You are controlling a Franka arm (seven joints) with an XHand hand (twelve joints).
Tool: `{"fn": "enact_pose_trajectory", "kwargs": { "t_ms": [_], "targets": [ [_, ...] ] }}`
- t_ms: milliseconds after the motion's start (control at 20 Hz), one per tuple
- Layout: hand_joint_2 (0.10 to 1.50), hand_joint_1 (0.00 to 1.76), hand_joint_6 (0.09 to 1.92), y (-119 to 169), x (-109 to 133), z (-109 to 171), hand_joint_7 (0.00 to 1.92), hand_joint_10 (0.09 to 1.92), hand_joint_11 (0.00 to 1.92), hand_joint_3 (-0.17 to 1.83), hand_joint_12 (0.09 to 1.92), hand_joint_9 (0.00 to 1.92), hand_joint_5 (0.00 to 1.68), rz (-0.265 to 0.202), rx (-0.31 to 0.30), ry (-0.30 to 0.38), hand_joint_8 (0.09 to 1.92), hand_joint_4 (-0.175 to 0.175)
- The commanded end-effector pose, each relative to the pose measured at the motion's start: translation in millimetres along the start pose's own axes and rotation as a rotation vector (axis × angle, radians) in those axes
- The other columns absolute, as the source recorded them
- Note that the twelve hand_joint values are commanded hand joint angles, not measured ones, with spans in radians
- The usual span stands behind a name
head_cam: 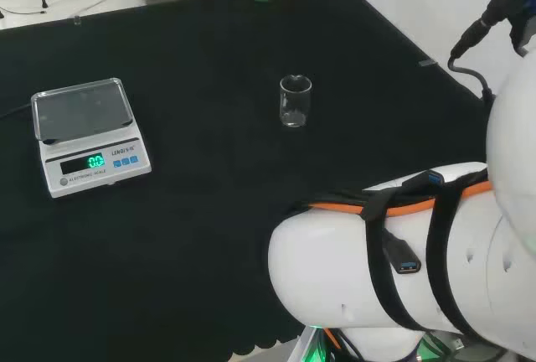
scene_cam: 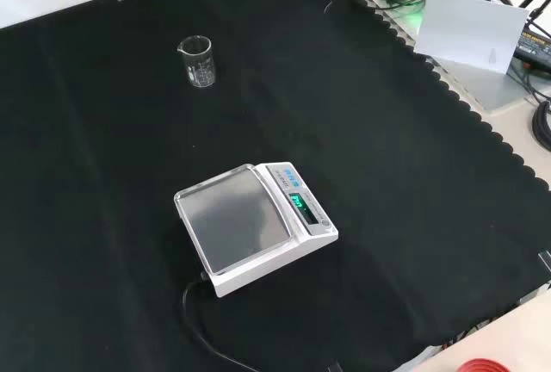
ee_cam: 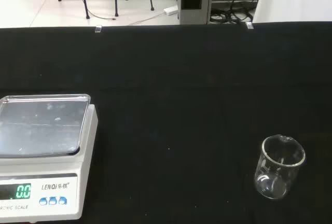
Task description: Pick up the beaker.
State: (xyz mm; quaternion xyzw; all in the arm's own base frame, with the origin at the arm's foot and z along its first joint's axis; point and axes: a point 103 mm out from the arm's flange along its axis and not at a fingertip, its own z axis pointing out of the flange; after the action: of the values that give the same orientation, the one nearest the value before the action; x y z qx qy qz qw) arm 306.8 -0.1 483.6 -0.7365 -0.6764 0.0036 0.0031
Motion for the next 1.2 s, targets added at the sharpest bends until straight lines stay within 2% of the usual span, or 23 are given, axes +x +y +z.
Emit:
{"fn": "enact_pose_trajectory", "kwargs": {
  "t_ms": [50, 250, 450, 650, 800, 900, 1200],
  "targets": [
    [0.77, 0.42, 0.09, -58, 28, -111, 0.26, 0.86, 0.20, 0.05, 1.48, 0.40, 0.27, -0.065, -0.172, -0.010, 0.75, 0.010],
    [0.79, 0.39, 0.10, -62, 31, -121, 0.32, 0.82, 0.23, 0.05, 1.46, 0.46, 0.33, -0.074, -0.177, -0.008, 0.74, -0.004],
    [0.79, 0.39, 0.09, -45, 23, -105, 0.32, 0.82, 0.23, 0.05, 1.46, 0.47, 0.33, -0.070, -0.172, 0.004, 0.74, -0.005],
    [0.79, 0.40, 0.09, -7, 1, -78, 0.33, 0.82, 0.23, 0.05, 1.46, 0.47, 0.34, -0.048, -0.146, 0.031, 0.74, -0.005],
    [0.79, 0.40, 0.09, 28, -19, -52, 0.33, 0.82, 0.23, 0.05, 1.46, 0.47, 0.34, -0.025, -0.107, 0.023, 0.73, -0.005],
    [0.79, 0.41, 0.09, 48, -27, -33, 0.33, 0.81, 0.23, 0.05, 1.46, 0.47, 0.34, -0.005, -0.084, 0.044, 0.73, -0.004],
    [0.79, 0.43, 0.09, 93, -6, 13, 0.33, 0.81, 0.23, 0.04, 1.46, 0.48, 0.34, 0.026, -0.005, 0.070, 0.73, -0.004]
  ]
}}
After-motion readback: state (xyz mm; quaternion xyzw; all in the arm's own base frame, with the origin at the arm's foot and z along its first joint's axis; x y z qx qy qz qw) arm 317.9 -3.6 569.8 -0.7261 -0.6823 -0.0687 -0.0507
